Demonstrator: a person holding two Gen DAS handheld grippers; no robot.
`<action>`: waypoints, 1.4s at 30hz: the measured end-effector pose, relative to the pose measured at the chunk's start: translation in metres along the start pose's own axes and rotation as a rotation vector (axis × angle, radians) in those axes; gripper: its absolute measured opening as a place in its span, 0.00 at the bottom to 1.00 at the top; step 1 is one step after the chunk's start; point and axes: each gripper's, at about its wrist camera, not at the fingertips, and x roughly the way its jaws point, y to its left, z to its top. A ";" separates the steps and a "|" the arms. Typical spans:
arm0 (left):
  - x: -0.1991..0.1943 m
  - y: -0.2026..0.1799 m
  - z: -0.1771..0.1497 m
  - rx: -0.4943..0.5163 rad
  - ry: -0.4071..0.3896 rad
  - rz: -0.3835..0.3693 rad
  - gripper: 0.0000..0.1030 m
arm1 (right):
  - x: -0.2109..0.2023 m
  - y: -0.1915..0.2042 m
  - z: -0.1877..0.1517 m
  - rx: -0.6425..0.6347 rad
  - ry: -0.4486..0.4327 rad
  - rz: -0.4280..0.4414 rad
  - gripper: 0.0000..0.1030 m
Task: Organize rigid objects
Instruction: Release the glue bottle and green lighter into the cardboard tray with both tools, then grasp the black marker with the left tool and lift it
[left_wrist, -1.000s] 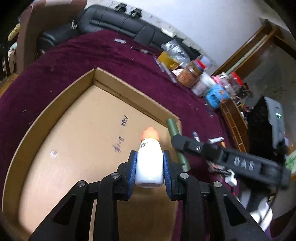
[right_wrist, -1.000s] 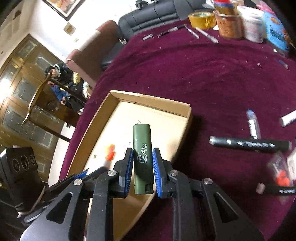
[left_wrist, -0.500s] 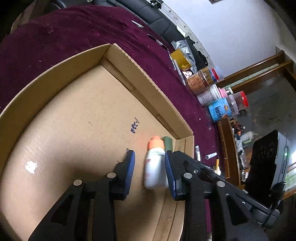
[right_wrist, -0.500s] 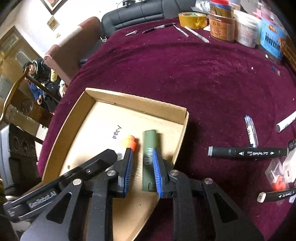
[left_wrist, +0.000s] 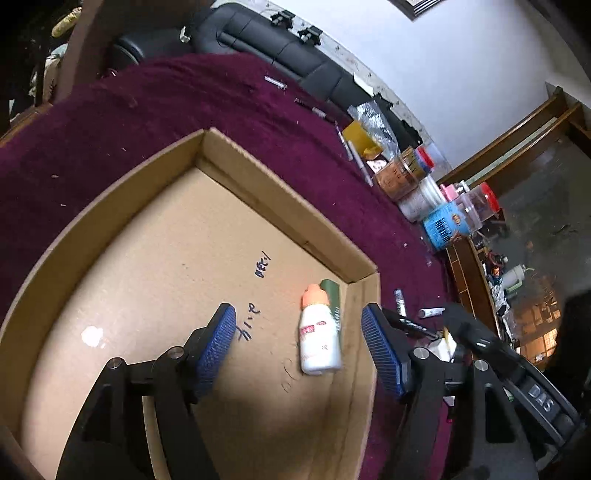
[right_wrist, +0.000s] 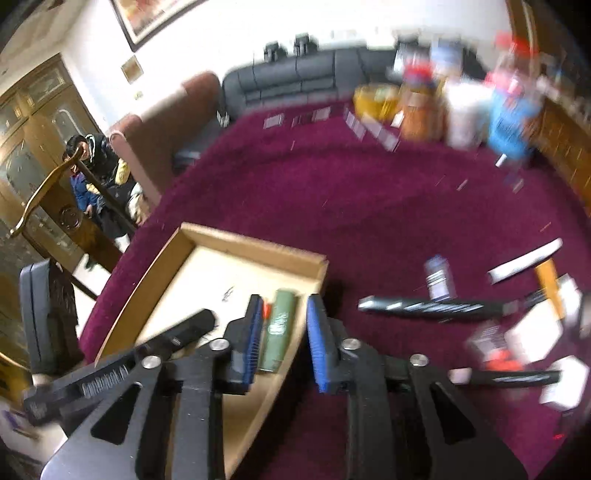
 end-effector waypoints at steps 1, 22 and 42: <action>-0.010 -0.005 -0.003 0.008 -0.018 -0.004 0.63 | -0.016 -0.003 -0.002 -0.020 -0.042 -0.024 0.38; -0.053 -0.171 -0.098 0.477 -0.244 0.191 0.99 | -0.137 -0.177 -0.051 0.182 -0.449 -0.417 0.85; 0.068 -0.203 -0.085 0.481 0.037 0.222 0.98 | -0.109 -0.305 -0.074 0.529 -0.351 -0.348 0.84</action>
